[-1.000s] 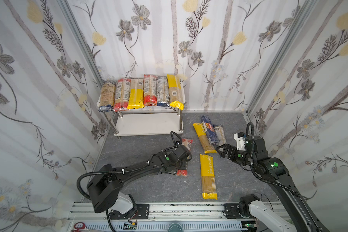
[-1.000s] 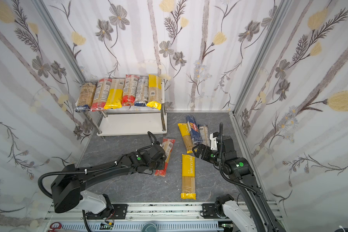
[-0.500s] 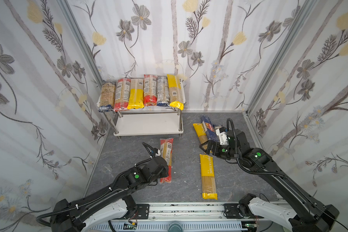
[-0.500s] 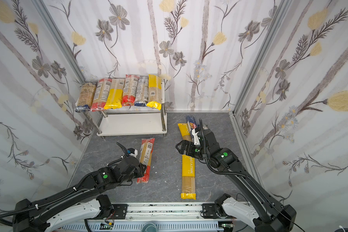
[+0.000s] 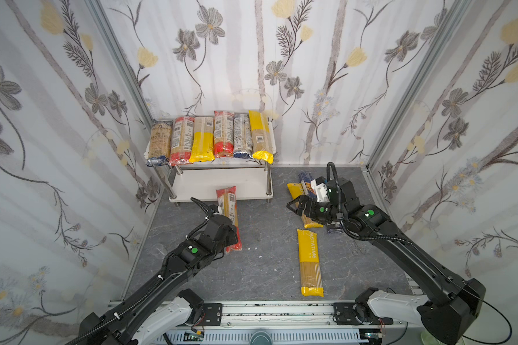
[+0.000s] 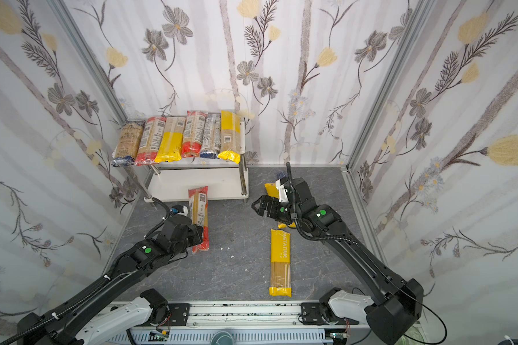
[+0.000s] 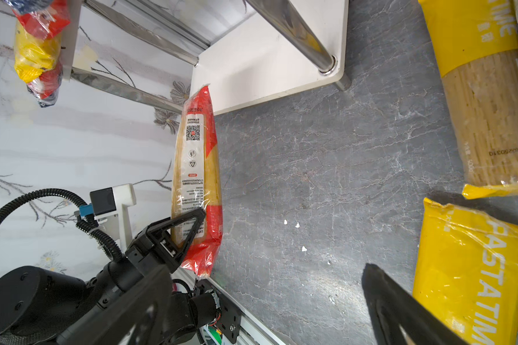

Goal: Arrange pasta packages on shelves
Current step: Place the pasta bag on the shelf.

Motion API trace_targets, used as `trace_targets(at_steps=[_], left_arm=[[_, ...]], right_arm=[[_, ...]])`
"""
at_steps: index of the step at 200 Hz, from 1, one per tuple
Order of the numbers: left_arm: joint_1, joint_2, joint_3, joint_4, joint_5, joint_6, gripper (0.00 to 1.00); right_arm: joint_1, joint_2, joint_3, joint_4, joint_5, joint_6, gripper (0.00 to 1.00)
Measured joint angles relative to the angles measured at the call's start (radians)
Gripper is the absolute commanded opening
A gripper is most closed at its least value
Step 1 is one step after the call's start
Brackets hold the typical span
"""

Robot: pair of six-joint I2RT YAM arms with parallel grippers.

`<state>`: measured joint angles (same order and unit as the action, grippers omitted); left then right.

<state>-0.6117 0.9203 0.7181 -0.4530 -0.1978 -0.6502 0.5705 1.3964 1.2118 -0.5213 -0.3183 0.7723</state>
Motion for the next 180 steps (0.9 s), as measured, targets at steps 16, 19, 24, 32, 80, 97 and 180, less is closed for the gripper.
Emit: trace_targets(at_steps=[16, 19, 24, 32, 80, 97, 180], left_arm=[[0.036, 0.028, 0.006, 0.042, 0.029, 0.041, 0.0], [0.042, 0.033, 0.007, 0.049, 0.033, 0.047, 0.0], [0.055, 0.043, 0.008, 0.062, 0.039, 0.056, 0.0], [0.072, 0.056, 0.01, 0.077, 0.048, 0.071, 0.0], [0.191, 0.136, 0.02, 0.195, 0.151, 0.138, 0.0], [0.225, 0.171, 0.031, 0.242, 0.19, 0.156, 0.0], [0.34, 0.404, 0.131, 0.431, 0.326, 0.195, 0.0]], right_arm=[[-0.023, 0.028, 0.032, 0.0, -0.019, -0.01, 1.0], [-0.027, 0.033, 0.037, 0.0, -0.023, -0.015, 1.0], [-0.034, 0.04, 0.043, 0.0, -0.028, -0.018, 1.0], [-0.044, 0.051, 0.053, 0.0, -0.039, -0.02, 1.0], [-0.095, 0.12, 0.089, 0.002, -0.085, -0.031, 1.0], [-0.108, 0.145, 0.107, 0.003, -0.1, -0.032, 1.0], [-0.161, 0.25, 0.194, 0.033, -0.136, -0.046, 1.0]])
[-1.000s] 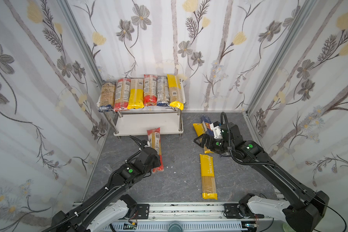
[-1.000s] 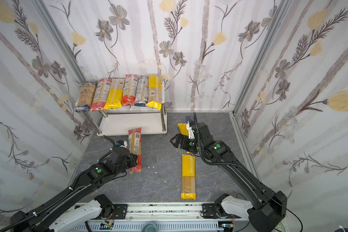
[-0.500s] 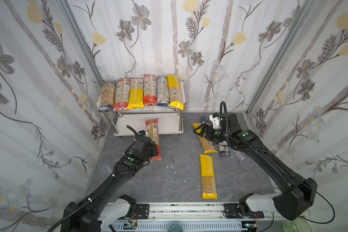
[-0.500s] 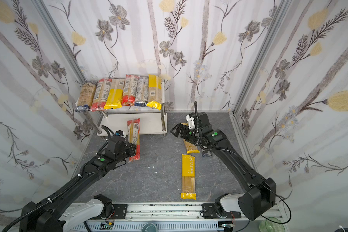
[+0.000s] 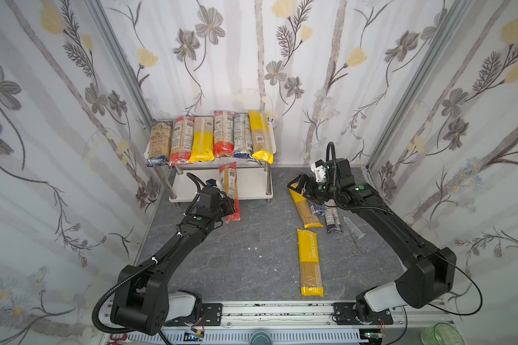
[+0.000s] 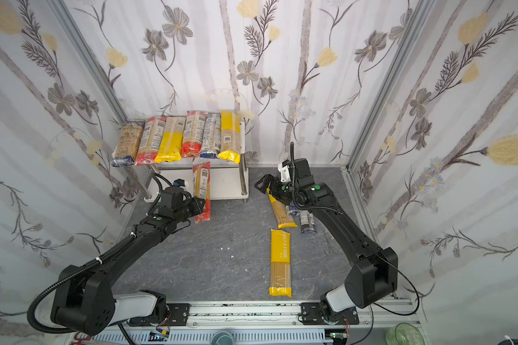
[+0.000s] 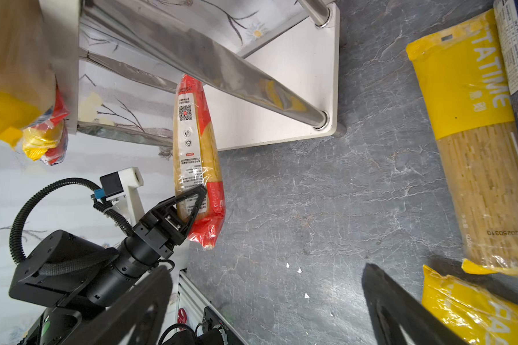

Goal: Arrange pasta packages on shelves
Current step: Place the pasta bag on the shelf.

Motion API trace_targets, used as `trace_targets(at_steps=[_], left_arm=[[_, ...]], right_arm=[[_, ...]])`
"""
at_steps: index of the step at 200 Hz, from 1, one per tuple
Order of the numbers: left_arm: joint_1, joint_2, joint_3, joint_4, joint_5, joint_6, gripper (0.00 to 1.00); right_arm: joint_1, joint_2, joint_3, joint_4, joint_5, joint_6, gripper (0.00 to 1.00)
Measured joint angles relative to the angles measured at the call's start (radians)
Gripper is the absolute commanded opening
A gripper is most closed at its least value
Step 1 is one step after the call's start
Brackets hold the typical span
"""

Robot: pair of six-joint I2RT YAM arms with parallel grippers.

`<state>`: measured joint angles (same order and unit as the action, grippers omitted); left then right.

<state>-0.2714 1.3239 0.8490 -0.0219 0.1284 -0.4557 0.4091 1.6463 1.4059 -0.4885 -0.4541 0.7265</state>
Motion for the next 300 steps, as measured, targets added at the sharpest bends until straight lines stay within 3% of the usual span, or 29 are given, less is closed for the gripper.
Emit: trace_targets(at_steps=[126, 251, 280, 300], left_arm=[[0.044, 0.364, 0.218, 0.154, 0.087, -0.016, 0.0], [-0.01, 0.575, 0.359, 0.2, 0.143, -0.068, 0.0], [-0.018, 0.615, 0.397, 0.213, 0.153, -0.075, 0.09], [-0.023, 0.644, 0.424, 0.229, 0.161, -0.084, 0.31]], right_arm=[[-0.092, 0.106, 0.135, -0.018, -0.05, -0.039, 1.0], [-0.153, 0.076, 0.083, -0.088, -0.066, -0.08, 1.0], [-0.159, 0.039, 0.033, -0.092, -0.063, -0.081, 1.0], [-0.164, 0.01, 0.007, -0.092, -0.062, -0.081, 1.0]])
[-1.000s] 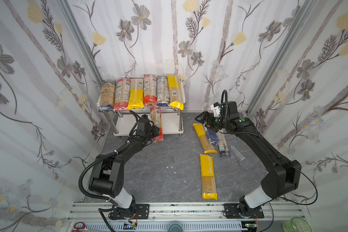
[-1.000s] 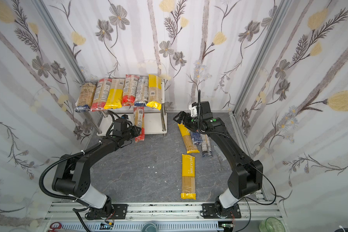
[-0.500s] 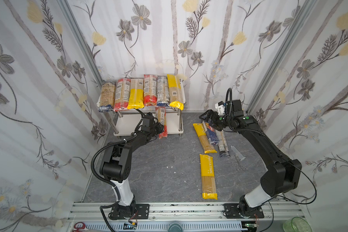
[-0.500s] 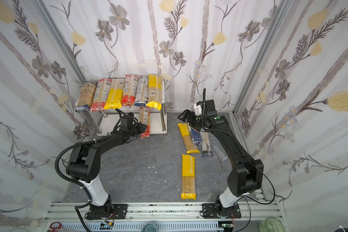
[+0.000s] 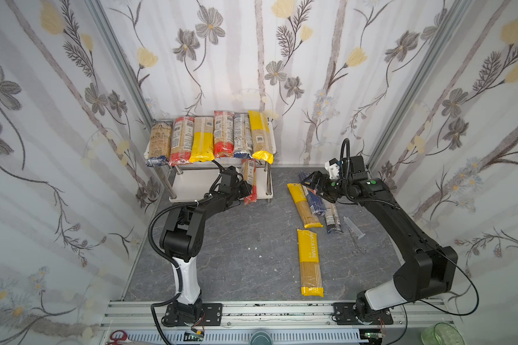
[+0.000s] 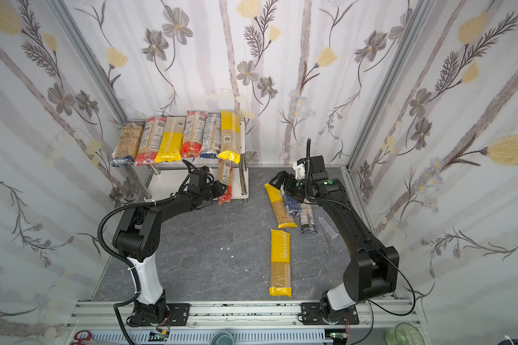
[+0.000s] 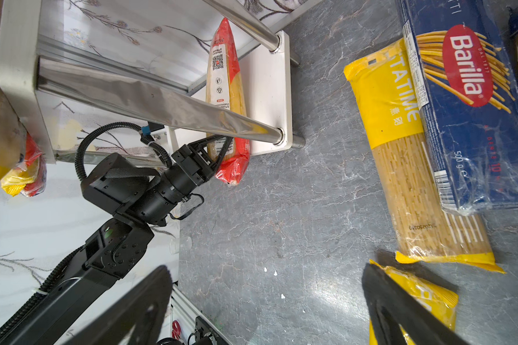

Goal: Arrange pasta packages on shelves
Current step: Place the pasta bag on the shelf.

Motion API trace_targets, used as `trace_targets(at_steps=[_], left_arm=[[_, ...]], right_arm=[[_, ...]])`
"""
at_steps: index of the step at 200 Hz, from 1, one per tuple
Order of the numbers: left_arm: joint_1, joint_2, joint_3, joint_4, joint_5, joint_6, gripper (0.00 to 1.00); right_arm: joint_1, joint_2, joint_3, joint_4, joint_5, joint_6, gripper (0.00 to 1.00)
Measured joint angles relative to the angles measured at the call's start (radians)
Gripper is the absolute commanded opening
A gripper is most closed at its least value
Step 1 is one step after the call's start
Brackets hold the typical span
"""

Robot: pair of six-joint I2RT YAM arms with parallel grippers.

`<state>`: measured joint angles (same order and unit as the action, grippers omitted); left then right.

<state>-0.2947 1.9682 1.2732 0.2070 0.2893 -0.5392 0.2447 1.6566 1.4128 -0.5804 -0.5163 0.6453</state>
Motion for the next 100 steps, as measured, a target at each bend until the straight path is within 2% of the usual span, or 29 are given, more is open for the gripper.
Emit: trace_targets(at_steps=[6, 19, 34, 62, 100], left_arm=[[-0.001, 0.009, 0.011, 0.004, 0.0, -0.002, 0.39], [-0.003, 0.021, 0.029, 0.023, -0.002, -0.002, 0.65], [-0.008, 0.022, 0.035, 0.063, 0.0, -0.004, 0.79], [-0.021, -0.011, -0.006, 0.101, -0.018, -0.01, 0.83], [-0.029, -0.099, -0.101, 0.108, -0.028, -0.01, 0.85]], right_arm=[[-0.001, -0.007, -0.006, -0.001, 0.0, 0.0, 1.0], [-0.002, -0.02, -0.017, -0.009, 0.007, -0.003, 1.0], [-0.002, -0.03, -0.02, -0.037, 0.036, -0.013, 1.0], [-0.002, -0.043, -0.029, -0.107, 0.109, -0.034, 1.0], [0.004, -0.145, -0.098, -0.151, 0.177, -0.044, 1.0]])
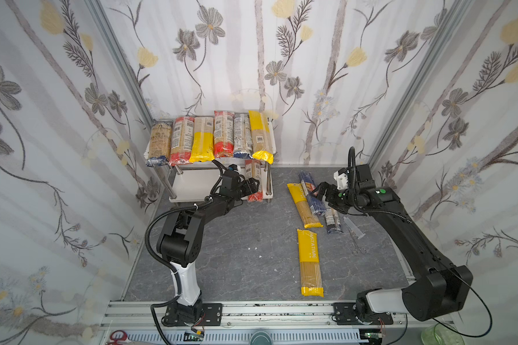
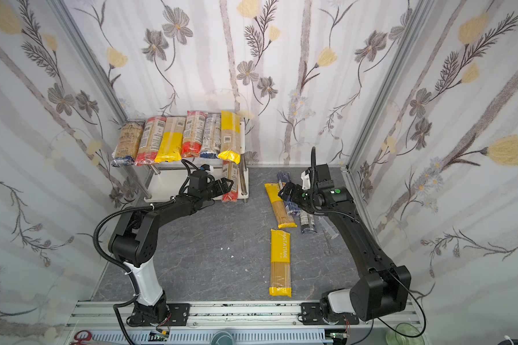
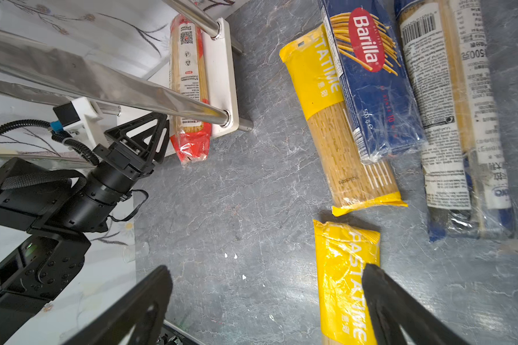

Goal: Arrange pasta packages on shelves
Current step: Place the pasta bag on the shelf, then rotate the pasta bag at the bottom-center of the table.

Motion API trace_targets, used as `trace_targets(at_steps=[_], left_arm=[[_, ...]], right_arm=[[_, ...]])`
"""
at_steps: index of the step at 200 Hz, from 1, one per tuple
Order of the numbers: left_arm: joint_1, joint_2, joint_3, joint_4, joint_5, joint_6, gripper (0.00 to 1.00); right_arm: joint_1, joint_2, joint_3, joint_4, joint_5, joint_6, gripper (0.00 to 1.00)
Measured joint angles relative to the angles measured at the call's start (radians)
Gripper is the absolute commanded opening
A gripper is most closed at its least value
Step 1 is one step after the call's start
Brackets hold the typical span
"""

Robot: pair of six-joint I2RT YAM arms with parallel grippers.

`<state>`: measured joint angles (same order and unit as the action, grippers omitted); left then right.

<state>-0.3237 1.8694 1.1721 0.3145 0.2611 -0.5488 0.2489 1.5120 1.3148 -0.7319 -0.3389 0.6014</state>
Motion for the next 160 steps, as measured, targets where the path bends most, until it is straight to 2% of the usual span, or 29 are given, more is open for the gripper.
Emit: trace_targets(at_steps=[30, 96, 129, 160], left_arm=[[-0.014, -0.114, -0.11, 0.01, -0.026, 0.0, 0.87], [-0.056, -0.512, -0.433, -0.01, -0.117, -0.002, 0.92], [-0.092, -0.781, -0.567, -0.124, -0.153, -0.009, 0.94], [-0.121, -1.021, -0.62, -0.298, -0.189, -0.023, 0.95]], right_arm=[[0.04, -0.04, -0.055, -0.041, 0.076, 0.0, 1.0], [0.262, -0.102, -0.185, -0.059, 0.203, 0.084, 1.0], [0.387, -0.169, -0.318, -0.008, 0.234, 0.176, 1.0], [0.524, -0.196, -0.43, 0.049, 0.273, 0.28, 1.0]])
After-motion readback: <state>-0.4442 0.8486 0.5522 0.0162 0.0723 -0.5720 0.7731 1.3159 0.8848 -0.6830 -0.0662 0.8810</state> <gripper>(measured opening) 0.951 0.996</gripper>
